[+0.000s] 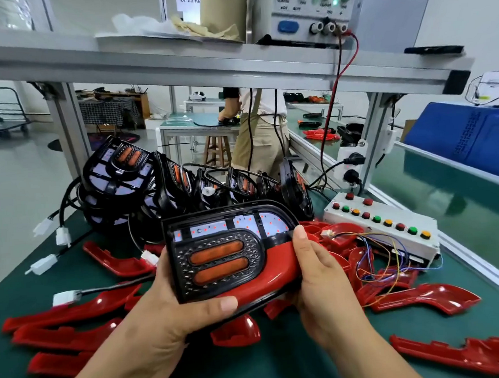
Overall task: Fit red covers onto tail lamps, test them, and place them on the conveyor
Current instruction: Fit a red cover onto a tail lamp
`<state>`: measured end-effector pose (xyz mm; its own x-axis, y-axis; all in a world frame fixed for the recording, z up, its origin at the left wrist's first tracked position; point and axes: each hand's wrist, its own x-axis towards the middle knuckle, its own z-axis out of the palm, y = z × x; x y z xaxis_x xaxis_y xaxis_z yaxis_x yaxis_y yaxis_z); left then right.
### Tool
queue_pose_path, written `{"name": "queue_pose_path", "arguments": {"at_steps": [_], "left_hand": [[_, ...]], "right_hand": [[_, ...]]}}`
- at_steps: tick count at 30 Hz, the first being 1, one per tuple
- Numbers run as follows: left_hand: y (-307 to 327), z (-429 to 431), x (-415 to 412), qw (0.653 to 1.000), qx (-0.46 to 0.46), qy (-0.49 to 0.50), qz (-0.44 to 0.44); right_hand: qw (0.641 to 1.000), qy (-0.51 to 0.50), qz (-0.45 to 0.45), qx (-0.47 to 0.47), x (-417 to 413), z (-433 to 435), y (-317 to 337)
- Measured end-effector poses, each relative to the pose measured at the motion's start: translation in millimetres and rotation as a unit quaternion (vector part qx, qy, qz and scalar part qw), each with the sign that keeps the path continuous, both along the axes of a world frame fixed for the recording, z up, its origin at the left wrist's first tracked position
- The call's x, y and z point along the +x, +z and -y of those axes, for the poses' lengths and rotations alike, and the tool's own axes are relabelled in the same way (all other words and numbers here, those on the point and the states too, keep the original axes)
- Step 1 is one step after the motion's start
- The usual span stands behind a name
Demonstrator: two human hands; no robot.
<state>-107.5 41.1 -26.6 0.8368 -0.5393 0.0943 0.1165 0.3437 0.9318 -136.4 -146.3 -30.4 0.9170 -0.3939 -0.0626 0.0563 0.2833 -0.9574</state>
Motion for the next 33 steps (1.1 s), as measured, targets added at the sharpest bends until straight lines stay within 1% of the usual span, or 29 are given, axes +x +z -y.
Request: {"name": "queue_pose_path", "arguments": {"at_steps": [4, 8, 11, 17, 21, 27, 33], "left_hand": [[-1, -5, 4, 1.000, 0.012, 0.001, 0.001], [2, -14, 9, 1.000, -0.001, -0.004, 0.004], [5, -20, 11, 0.999, 0.006, -0.014, 0.029], [6, -26, 13, 0.998, 0.016, -0.031, 0.047], [6, -27, 14, 0.999, 0.016, -0.039, 0.028], [6, -27, 13, 0.999, 0.015, -0.039, -0.001], [7, -25, 13, 0.999, 0.010, -0.049, -0.006]], "right_hand": [[0.995, 0.069, -0.010, 0.064, -3, 5, 1], [0.977, 0.171, 0.039, 0.125, -10, 14, 3], [0.965, 0.214, 0.051, 0.143, -12, 15, 1], [0.960, 0.224, 0.060, 0.157, -12, 15, -1], [0.959, 0.232, 0.044, 0.158, -12, 17, -2], [0.962, 0.222, 0.047, 0.153, -12, 16, -3], [0.964, 0.214, 0.050, 0.148, -12, 14, -1]]}}
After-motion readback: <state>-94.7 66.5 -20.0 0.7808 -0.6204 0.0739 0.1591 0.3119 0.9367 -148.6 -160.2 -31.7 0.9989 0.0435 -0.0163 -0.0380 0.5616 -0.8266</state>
